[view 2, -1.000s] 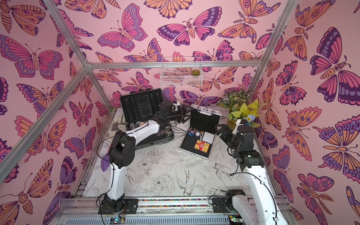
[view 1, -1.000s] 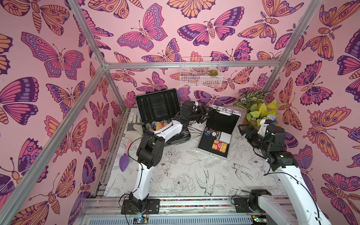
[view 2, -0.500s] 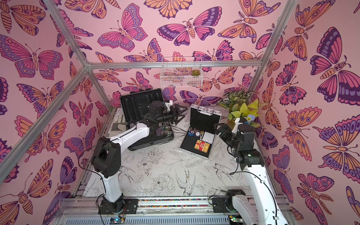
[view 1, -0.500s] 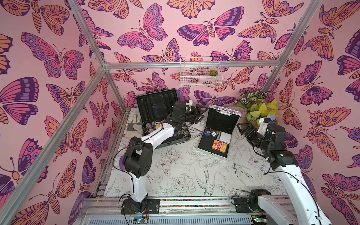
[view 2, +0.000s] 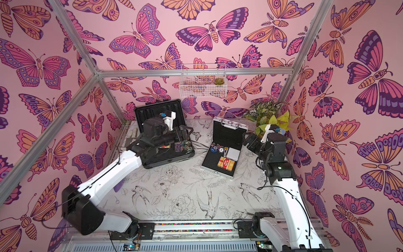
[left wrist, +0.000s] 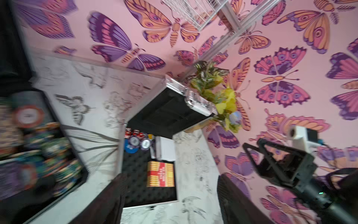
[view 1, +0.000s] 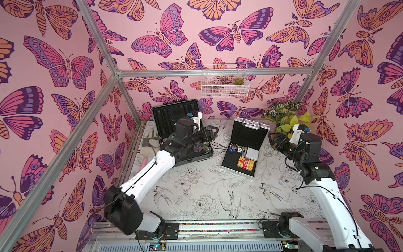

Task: Open the poker set cases
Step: Reset both arms

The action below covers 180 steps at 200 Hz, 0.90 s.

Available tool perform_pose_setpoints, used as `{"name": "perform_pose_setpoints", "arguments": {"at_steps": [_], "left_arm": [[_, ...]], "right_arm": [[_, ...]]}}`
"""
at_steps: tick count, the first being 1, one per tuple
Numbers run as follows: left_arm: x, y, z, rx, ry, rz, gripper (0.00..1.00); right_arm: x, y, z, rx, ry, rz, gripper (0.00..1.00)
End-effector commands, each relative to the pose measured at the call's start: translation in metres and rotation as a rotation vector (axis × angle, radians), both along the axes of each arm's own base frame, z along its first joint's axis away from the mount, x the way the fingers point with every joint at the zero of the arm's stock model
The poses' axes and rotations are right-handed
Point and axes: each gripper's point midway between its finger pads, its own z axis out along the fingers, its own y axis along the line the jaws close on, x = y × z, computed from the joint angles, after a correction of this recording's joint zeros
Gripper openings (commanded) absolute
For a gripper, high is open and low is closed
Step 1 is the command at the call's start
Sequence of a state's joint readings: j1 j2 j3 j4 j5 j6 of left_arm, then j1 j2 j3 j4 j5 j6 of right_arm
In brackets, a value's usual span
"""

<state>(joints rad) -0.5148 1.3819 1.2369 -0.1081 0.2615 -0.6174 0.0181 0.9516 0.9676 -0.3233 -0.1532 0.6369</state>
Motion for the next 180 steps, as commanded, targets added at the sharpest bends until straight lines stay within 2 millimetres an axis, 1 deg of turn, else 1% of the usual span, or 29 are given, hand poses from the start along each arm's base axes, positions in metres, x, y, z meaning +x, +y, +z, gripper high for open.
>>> {"name": "perform_pose_setpoints", "arguments": {"at_steps": [1,17,34,39,49,59,63,70,81,92,107,113,114,115,117,120,132,147,159,164,180], "left_arm": [[-0.004,0.075,-0.027,0.340,-0.141,0.213,0.81],[-0.008,0.114,-0.046,0.457,-0.153,0.337,0.85],[-0.013,0.148,-0.062,0.538,-0.164,0.445,0.87],[-0.015,0.156,-0.068,0.559,-0.167,0.470,0.87],[-0.020,0.170,-0.073,0.591,-0.192,0.517,0.88],[-0.024,0.183,-0.076,0.613,-0.226,0.570,0.89],[-0.026,0.189,-0.081,0.624,-0.236,0.589,0.91],[-0.029,0.198,-0.087,0.634,-0.261,0.621,0.94],[-0.034,0.210,-0.101,0.661,-0.300,0.656,0.97],[-0.037,0.222,-0.112,0.696,-0.338,0.674,0.98],[-0.040,0.242,-0.132,0.717,-0.324,0.713,0.99],[-0.039,0.249,-0.134,0.705,-0.323,0.720,0.99],[-0.038,0.251,-0.134,0.703,-0.323,0.723,0.99],[-0.040,0.252,-0.143,0.712,-0.307,0.717,0.99],[-0.042,0.255,-0.151,0.715,-0.291,0.713,0.99],[-0.043,0.259,-0.157,0.714,-0.276,0.715,0.99],[-0.044,0.270,-0.174,0.696,-0.228,0.714,0.99],[-0.043,0.280,-0.191,0.674,-0.192,0.705,0.99],[-0.040,0.285,-0.202,0.645,-0.177,0.700,0.99],[-0.037,0.287,-0.201,0.637,-0.187,0.696,0.99],[-0.027,0.279,-0.204,0.593,-0.179,0.618,0.99]], "right_arm": [[-0.008,-0.037,-0.014,-0.213,0.019,-0.131,0.92],[-0.018,-0.055,-0.026,-0.293,0.006,-0.216,0.92],[-0.031,-0.076,-0.043,-0.382,-0.007,-0.315,0.92],[-0.035,-0.082,-0.049,-0.407,-0.008,-0.345,0.92],[-0.042,-0.091,-0.062,-0.462,-0.007,-0.384,0.93],[-0.046,-0.099,-0.081,-0.512,0.006,-0.416,0.93],[-0.047,-0.102,-0.088,-0.530,0.007,-0.427,0.93],[-0.047,-0.104,-0.102,-0.556,0.005,-0.434,0.93],[-0.048,-0.109,-0.127,-0.574,0.022,-0.452,0.92],[-0.048,-0.110,-0.144,-0.585,0.042,-0.456,0.92],[-0.047,-0.113,-0.167,-0.607,0.085,-0.457,0.92],[-0.045,-0.112,-0.174,-0.613,0.094,-0.448,0.92],[-0.044,-0.112,-0.174,-0.613,0.091,-0.446,0.92],[-0.044,-0.112,-0.174,-0.613,0.089,-0.447,0.92],[-0.043,-0.112,-0.175,-0.615,0.088,-0.448,0.93],[-0.042,-0.112,-0.175,-0.619,0.086,-0.449,0.93],[-0.036,-0.107,-0.176,-0.620,0.100,-0.408,0.93],[-0.027,-0.103,-0.172,-0.633,0.054,-0.386,0.94],[-0.022,-0.099,-0.172,-0.634,0.033,-0.359,0.94],[-0.019,-0.096,-0.171,-0.637,0.018,-0.338,0.94],[-0.011,-0.084,-0.167,-0.646,-0.045,-0.268,0.94]]}}
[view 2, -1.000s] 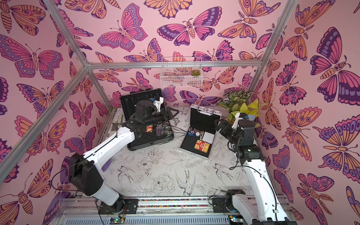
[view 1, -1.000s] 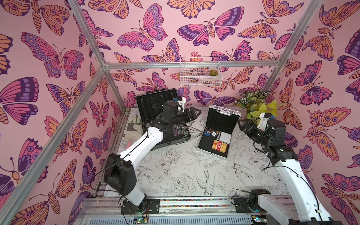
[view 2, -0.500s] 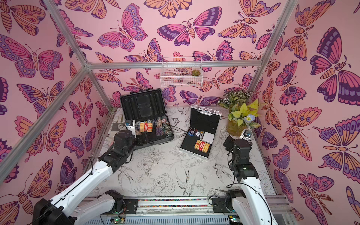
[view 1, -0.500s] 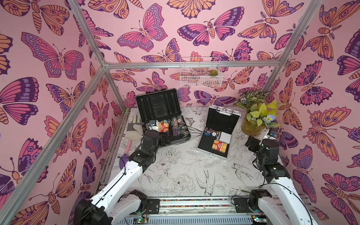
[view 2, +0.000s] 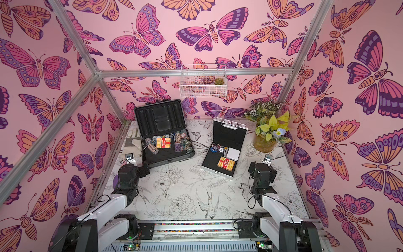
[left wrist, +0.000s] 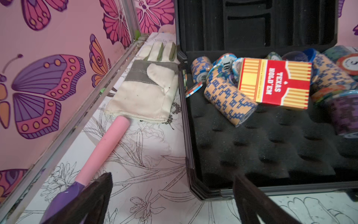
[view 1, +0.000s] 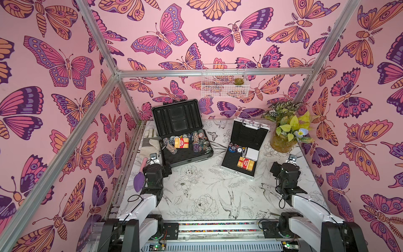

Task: Open the poker set cases
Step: Reset both arms

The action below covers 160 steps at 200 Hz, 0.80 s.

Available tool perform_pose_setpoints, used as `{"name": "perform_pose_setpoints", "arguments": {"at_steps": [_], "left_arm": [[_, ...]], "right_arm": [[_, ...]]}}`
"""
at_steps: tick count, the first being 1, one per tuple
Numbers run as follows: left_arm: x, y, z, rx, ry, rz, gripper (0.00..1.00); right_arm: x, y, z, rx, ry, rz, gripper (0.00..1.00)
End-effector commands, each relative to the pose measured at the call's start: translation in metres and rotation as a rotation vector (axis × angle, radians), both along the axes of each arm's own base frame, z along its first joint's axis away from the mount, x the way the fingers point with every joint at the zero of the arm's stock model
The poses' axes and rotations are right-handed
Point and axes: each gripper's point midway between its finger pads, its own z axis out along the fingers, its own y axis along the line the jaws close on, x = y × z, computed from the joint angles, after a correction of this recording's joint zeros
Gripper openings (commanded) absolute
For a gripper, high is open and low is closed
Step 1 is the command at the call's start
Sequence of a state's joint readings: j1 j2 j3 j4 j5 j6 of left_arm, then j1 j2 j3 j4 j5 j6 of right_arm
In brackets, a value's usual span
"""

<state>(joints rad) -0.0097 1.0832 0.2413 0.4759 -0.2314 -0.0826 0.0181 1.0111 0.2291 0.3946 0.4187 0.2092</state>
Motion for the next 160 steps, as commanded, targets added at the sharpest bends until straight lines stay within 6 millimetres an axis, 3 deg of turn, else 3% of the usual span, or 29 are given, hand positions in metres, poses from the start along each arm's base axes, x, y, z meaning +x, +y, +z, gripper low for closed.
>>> {"name": "perform_pose_setpoints", "arguments": {"at_steps": [1,24,46,51,86,110,136,160], "left_arm": [[0.020,-0.017,0.015,-0.069,-0.086,-0.143,0.99],[0.027,-0.026,0.025,-0.093,-0.183,-0.220,0.99],[0.024,-0.030,0.033,-0.040,-0.275,-0.262,0.99],[0.024,-0.030,0.022,-0.043,-0.247,-0.260,0.99],[0.029,-0.023,0.013,-0.033,-0.258,-0.225,0.99],[0.032,-0.020,0.003,-0.039,-0.248,-0.207,0.99],[0.038,-0.016,-0.003,-0.037,-0.238,-0.187,1.00],[0.041,-0.003,-0.006,-0.052,-0.204,-0.108,1.00]], "right_arm": [[0.022,0.014,0.030,-0.038,-0.135,0.113,0.94],[0.031,0.025,0.037,-0.072,-0.248,0.191,0.95],[0.047,0.035,0.031,-0.056,-0.178,0.265,0.95],[0.050,0.037,0.028,-0.052,-0.152,0.280,0.95],[0.065,0.060,0.021,0.002,-0.194,0.421,0.94],[0.069,0.051,0.003,-0.001,-0.187,0.365,0.94],[0.082,0.030,-0.002,0.014,-0.151,0.231,0.96],[0.085,0.033,-0.005,0.015,-0.108,0.247,0.99]]}}
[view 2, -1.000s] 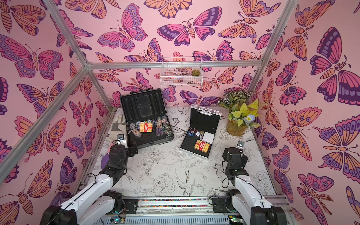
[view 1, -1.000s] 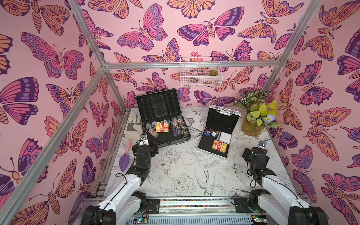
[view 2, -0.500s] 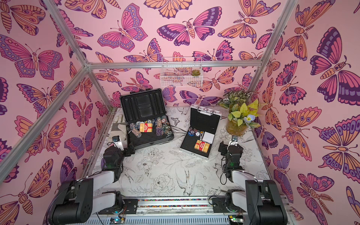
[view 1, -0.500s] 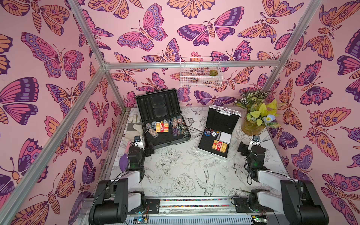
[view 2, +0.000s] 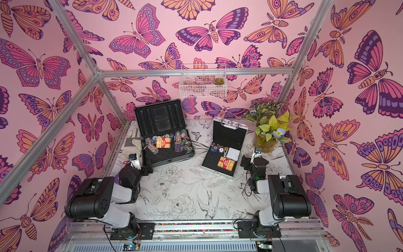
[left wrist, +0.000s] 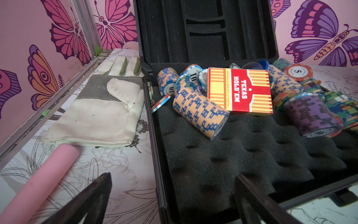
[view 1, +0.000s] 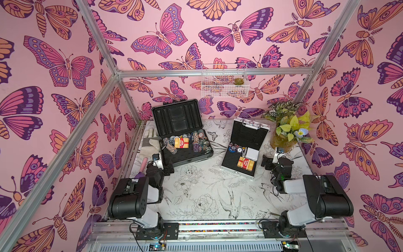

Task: Open the poker set cases
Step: Reset both arms

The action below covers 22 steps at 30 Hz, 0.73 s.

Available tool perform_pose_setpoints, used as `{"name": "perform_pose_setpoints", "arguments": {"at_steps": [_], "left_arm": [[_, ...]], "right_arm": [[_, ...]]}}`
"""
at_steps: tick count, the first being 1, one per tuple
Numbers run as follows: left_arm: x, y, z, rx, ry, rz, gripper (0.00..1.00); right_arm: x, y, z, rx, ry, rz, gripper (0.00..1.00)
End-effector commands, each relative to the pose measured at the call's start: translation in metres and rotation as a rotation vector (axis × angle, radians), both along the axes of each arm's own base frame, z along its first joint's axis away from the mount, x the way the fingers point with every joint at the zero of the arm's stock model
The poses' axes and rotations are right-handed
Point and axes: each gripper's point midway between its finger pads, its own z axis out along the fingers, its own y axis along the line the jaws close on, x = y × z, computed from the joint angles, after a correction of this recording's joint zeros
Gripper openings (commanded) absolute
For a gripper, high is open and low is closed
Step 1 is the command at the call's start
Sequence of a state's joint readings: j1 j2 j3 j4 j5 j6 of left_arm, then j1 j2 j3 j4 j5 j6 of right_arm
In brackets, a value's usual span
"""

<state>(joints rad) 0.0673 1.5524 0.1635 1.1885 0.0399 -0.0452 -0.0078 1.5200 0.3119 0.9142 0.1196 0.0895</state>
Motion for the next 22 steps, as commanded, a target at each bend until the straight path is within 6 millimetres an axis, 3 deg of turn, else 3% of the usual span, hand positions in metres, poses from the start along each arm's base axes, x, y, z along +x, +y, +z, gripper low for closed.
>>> {"name": "perform_pose_setpoints", "arguments": {"at_steps": [1,7,9,22], "left_arm": [[0.009,0.016,0.014,-0.005,-0.035,0.084,1.00],[0.027,0.017,0.007,0.033,0.062,0.109,1.00],[0.025,0.015,-0.001,0.055,0.094,0.115,1.00],[0.025,0.014,0.001,0.063,0.089,0.116,1.00]], "right_arm": [[0.011,-0.008,0.018,0.005,-0.048,-0.047,0.99],[0.011,-0.008,0.018,0.003,-0.034,-0.045,0.99],[0.011,-0.008,0.018,0.003,-0.032,-0.045,0.99],[0.012,-0.006,0.018,-0.003,-0.025,-0.034,0.99]]}}
